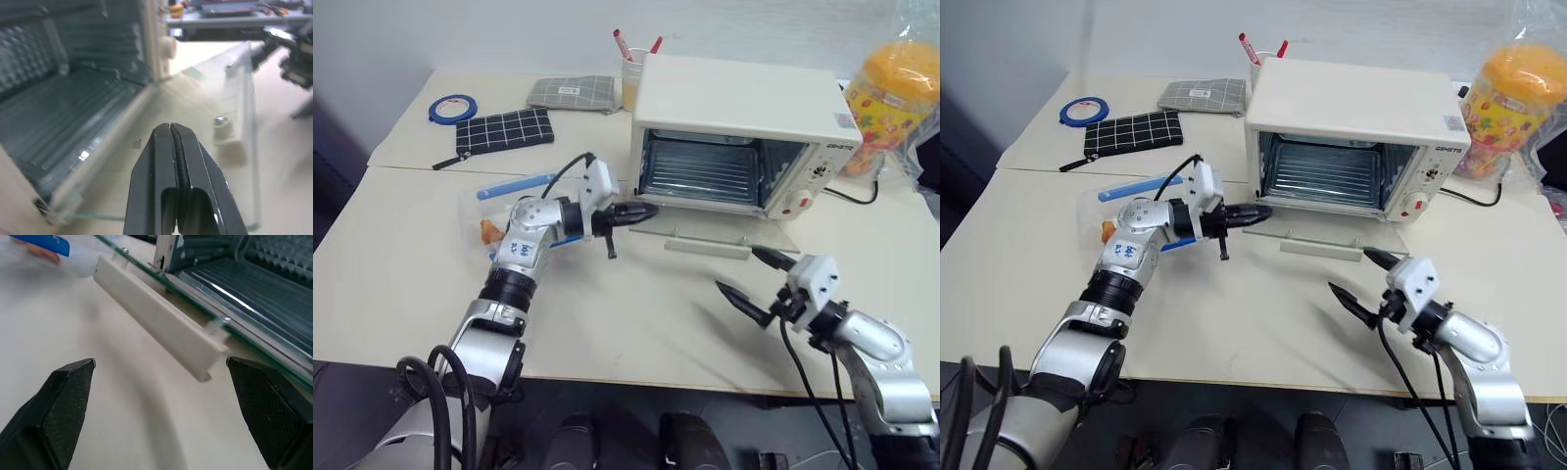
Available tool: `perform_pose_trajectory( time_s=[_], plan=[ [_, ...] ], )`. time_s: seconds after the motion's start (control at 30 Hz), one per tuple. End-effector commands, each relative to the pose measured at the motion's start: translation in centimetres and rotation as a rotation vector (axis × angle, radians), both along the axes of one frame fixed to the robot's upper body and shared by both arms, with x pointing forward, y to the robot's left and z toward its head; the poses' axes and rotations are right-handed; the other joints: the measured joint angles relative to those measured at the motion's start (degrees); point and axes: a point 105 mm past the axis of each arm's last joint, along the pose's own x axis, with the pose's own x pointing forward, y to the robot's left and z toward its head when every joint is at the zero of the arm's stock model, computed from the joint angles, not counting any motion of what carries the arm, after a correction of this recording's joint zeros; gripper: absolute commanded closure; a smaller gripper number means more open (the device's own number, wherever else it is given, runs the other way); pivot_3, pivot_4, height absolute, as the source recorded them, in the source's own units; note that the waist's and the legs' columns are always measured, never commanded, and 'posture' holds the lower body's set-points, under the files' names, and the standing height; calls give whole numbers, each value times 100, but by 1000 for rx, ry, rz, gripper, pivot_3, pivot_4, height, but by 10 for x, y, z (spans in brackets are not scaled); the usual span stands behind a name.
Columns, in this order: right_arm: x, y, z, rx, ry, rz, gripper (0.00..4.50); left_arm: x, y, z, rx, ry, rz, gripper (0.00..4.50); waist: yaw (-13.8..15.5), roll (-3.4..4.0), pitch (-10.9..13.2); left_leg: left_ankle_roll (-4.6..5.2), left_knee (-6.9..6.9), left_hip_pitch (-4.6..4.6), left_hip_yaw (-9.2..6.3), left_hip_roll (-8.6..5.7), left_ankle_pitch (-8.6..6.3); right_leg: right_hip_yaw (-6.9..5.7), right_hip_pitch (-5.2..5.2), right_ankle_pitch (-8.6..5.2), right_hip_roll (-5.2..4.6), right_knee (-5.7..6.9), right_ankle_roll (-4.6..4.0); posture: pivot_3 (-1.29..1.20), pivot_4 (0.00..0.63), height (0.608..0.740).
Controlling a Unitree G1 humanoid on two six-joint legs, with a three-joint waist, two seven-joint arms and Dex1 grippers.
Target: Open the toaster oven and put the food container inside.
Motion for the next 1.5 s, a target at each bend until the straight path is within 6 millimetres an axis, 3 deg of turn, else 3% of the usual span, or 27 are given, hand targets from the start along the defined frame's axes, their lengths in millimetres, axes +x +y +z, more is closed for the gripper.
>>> perform_pose_trajectory(
  time_s=[0.03, 0.2, 0.3, 0.4, 0.47, 0.57, 0.63, 0.7, 0.77, 0.83, 0.97, 1.03, 1.2, 1.27, 1.37, 1.5],
  plan=[
    [-24, -19, 8, -29, -41, -53, 0, 3, 0, -4, 114, -100, 59, 4464, 40, 0, 0, 0, 0, 0, 6, -3, 0, 1, 0, 0, 0, 1, 0, 0, 150, 740],
    [-45, -35, 2, -41, -17, -111, 0, -6, -7, -26, 177, -39, 68, 4464, 27, 0, 0, 4, 2, 10, 1, 3, 0, 12, 3, 1, -2, 2, 2, 0, 150, 740],
    [-42, -29, 16, 6, -66, -96, 0, -11, -8, -45, 217, 26, 80, 4464, -13, 1, 0, 4, 0, 19, 6, 6, 0, 20, 3, 1, 1, 1, 2, 0, 150, 740],
    [-31, -11, 40, 52, -130, -21, 0, -15, -6, -56, 230, 53, 102, 4464, -62, 5, -3, 3, 1, 25, 5, 17, 2, 23, 3, 1, -1, 2, 2, 0, 150, 740],
    [-25, -1, 49, 57, -159, 21, 0, -16, -5, -53, 204, 58, 115, 4464, -67, 5, -3, 3, 6, 26, 2, 17, 3, 23, 4, 1, -2, 5, 2, 0, 150, 740],
    [-14, 17, 62, 82, -181, 108, 0, -28, 1, -15, -38, 78, 98, 3894, -93, 5, -2, 2, 5, 22, -3, 18, 3, 20, 5, 1, -2, 7, 1, 0, 150, 740],
    [-11, 26, 66, 79, -190, 160, 0, -39, 12, 0, -115, 127, 75, 3276, -98, 4, -2, 2, 4, 12, -4, 22, 3, 20, -1, 1, -3, 17, 1, 0, 150, 740],
    [-8, 32, 67, 73, -198, 197, 0, -54, 29, 10, -141, 108, 43, 2603, -95, 4, -2, 2, 5, 7, -15, 23, 4, 11, -1, 1, -3, 12, 1, 0, 150, 740],
    [-4, 40, 67, 79, -202, 247, 0, -66, 67, 29, -244, 48, 109, 1964, -118, 5, -2, 2, 0, 6, -19, 22, 4, 8, 2, 1, -4, 8, 1, 0, 150, 740],
    [-3, 50, 65, 79, -195, 304, 0, -76, 116, 29, -272, 15, 290, 1342, -204, 5, -2, 1, -7, 15, -14, 24, 3, 16, 4, 1, -6, 7, 1, 0, 150, 740],
    [-4, 63, 62, 69, -192, 387, 0, -95, 186, 21, -315, 31, 581, 195, -234, 4, -2, 1, -6, 14, -26, 25, 4, 7, 8, 1, -10, 2, 1, 0, 150, 740],
    [-5, 72, 60, 72, -185, 432, 0, -109, 233, 13, -328, 35, 780, 29, -232, 1, -1, 3, -5, 16, -28, 21, 3, 12, 11, 1, -19, 0, 1, 0, 150, 740],
    [-6, 83, 55, 61, -174, 496, 0, -136, 304, -17, -353, 193, 1098, 29, -156, -1, -2, 5, -8, 15, -39, 21, 1, 18, 15, 0, -30, -29, -1, 0, 150, 740],
    [-6, 85, 54, 48, -180, 512, 0, -144, 315, -22, -337, 225, 1148, 29, -156, -2, -3, 5, -14, 16, -39, 21, -1, 20, 15, 1, -51, -34, -1, 0, 150, 740],
    [-4, 82, 55, 51, -182, 503, 0, -134, 309, -4, -398, 250, 1119, 29, -74, -9, -4, 6, -20, 10, -45, 18, -2, 16, 12, 0, -61, -41, -1, 0, 150, 740],
    [-5, 76, 53, 40, -164, 493, 0, -97, 283, 19, -394, 387, 1070, 29, -26, -16, -8, 3, -20, 7, -62, 11, -2, 15, 18, 2, -76, -39, -5, 0, 150, 740]
  ],
)
